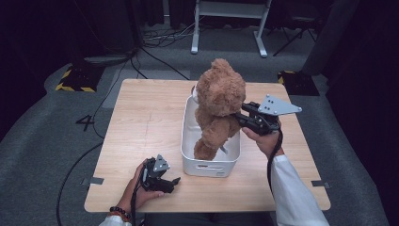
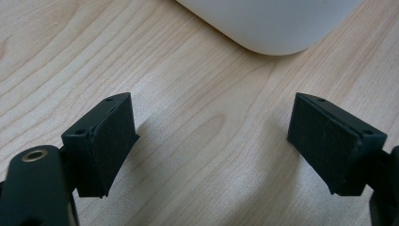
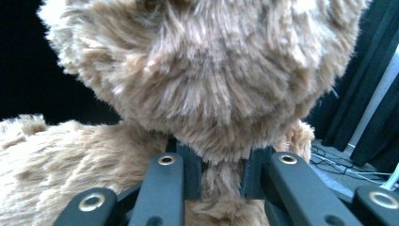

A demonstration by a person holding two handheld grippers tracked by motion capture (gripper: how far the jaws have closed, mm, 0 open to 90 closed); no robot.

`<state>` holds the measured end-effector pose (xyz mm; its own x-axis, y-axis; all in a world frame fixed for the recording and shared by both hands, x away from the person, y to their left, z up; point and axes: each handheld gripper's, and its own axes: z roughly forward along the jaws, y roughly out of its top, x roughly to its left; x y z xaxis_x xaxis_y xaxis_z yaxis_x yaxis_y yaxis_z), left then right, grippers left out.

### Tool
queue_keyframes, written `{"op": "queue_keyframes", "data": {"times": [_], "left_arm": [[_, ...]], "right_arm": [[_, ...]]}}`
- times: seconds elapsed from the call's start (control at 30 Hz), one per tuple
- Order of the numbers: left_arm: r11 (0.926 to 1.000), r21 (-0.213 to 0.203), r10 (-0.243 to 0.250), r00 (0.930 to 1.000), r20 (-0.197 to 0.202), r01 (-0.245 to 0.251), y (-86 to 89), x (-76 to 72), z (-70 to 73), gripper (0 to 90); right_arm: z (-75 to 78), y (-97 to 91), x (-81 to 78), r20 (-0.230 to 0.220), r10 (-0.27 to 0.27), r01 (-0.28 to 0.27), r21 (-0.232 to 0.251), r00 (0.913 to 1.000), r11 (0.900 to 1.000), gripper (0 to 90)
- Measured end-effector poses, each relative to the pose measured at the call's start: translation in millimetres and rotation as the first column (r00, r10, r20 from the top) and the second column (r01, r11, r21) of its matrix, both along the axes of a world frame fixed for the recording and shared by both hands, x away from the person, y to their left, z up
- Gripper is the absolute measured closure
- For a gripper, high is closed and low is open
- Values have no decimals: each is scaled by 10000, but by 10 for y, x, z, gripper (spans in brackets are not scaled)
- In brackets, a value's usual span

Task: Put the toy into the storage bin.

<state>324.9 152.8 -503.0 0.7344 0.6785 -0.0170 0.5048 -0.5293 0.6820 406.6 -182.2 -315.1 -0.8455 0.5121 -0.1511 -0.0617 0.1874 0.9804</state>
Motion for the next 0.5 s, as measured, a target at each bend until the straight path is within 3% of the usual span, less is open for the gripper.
{"op": "queue_keyframes", "data": {"times": [0.5], "left_arm": [[10000, -18, 9, 10000, 1, -9, -1, -1, -1, 158]], "right_arm": [[-285, 57, 57, -462, 83, -98, -323, 9989, 9994, 737]]}}
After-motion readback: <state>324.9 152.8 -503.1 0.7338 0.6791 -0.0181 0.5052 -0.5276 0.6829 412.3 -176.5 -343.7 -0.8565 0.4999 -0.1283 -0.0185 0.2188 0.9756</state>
